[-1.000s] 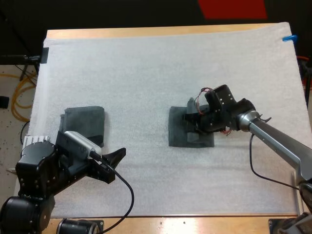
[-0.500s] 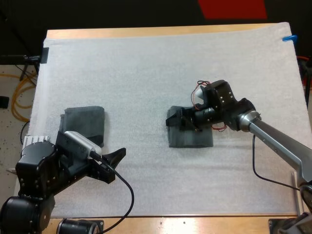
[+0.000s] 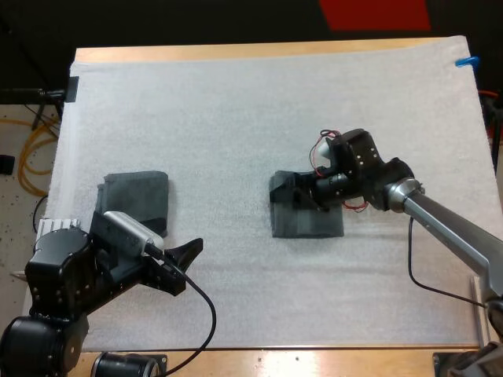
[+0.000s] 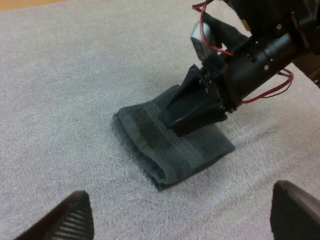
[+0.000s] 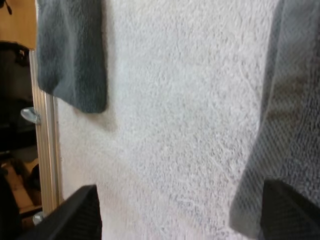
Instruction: Pick towel from pile fold and stack
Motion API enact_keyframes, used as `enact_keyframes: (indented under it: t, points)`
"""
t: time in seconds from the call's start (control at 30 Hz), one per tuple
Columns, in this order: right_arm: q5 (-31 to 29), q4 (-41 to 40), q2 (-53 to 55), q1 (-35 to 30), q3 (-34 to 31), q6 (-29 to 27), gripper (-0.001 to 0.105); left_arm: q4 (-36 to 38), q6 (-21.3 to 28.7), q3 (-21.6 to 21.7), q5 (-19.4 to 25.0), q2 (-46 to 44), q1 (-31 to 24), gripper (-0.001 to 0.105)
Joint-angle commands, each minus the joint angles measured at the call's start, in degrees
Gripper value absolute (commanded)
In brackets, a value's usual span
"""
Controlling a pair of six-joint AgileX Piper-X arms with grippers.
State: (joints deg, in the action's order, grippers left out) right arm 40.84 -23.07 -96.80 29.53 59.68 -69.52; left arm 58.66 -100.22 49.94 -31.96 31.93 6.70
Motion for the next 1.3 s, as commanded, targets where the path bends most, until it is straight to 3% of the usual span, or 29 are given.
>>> enact_keyframes:
  t: [0.0,0.23,0.67,0.93,1.03,1.13,1.2,1.27]
  points:
    - [-1.08,-0.34,3.17,0.14,0.41,-1.95,0.064,0.18,-0.18,0.12,0.23,0.07,0.08,0.071]
    - [-10.40,-6.31,14.72,0.14,0.41,-8.86,0.064,-0.36,-0.18,0.12,-0.06,0.07,0.08,0.071]
    - [-26.73,-31.24,41.15,0.14,0.41,-22.22,0.064,-0.85,-1.44,0.12,-3.63,1.07,0.09,0.071]
    - [-33.69,-32.91,52.62,0.14,0.41,-23.46,0.064,-10.29,-5.88,0.12,-3.71,9.99,4.55,0.071]
    - [-34.62,-33.14,54.26,0.14,0.41,-23.46,0.064,-14.25,-6.31,0.12,-0.18,16.40,9.13,0.074]
    - [-34.64,-34.77,54.65,0.14,0.41,-23.46,0.064,-17.82,-6.96,0.12,6.95,23.81,13.38,0.077]
    - [-34.64,-36.70,54.62,0.14,0.41,-23.46,0.064,-23.36,-10.27,0.12,10.83,31.02,16.60,0.077]
    - [-34.64,-37.73,54.62,0.14,0.04,-23.44,0.064,-27.15,-13.84,0.14,11.51,36.86,18.41,0.077]
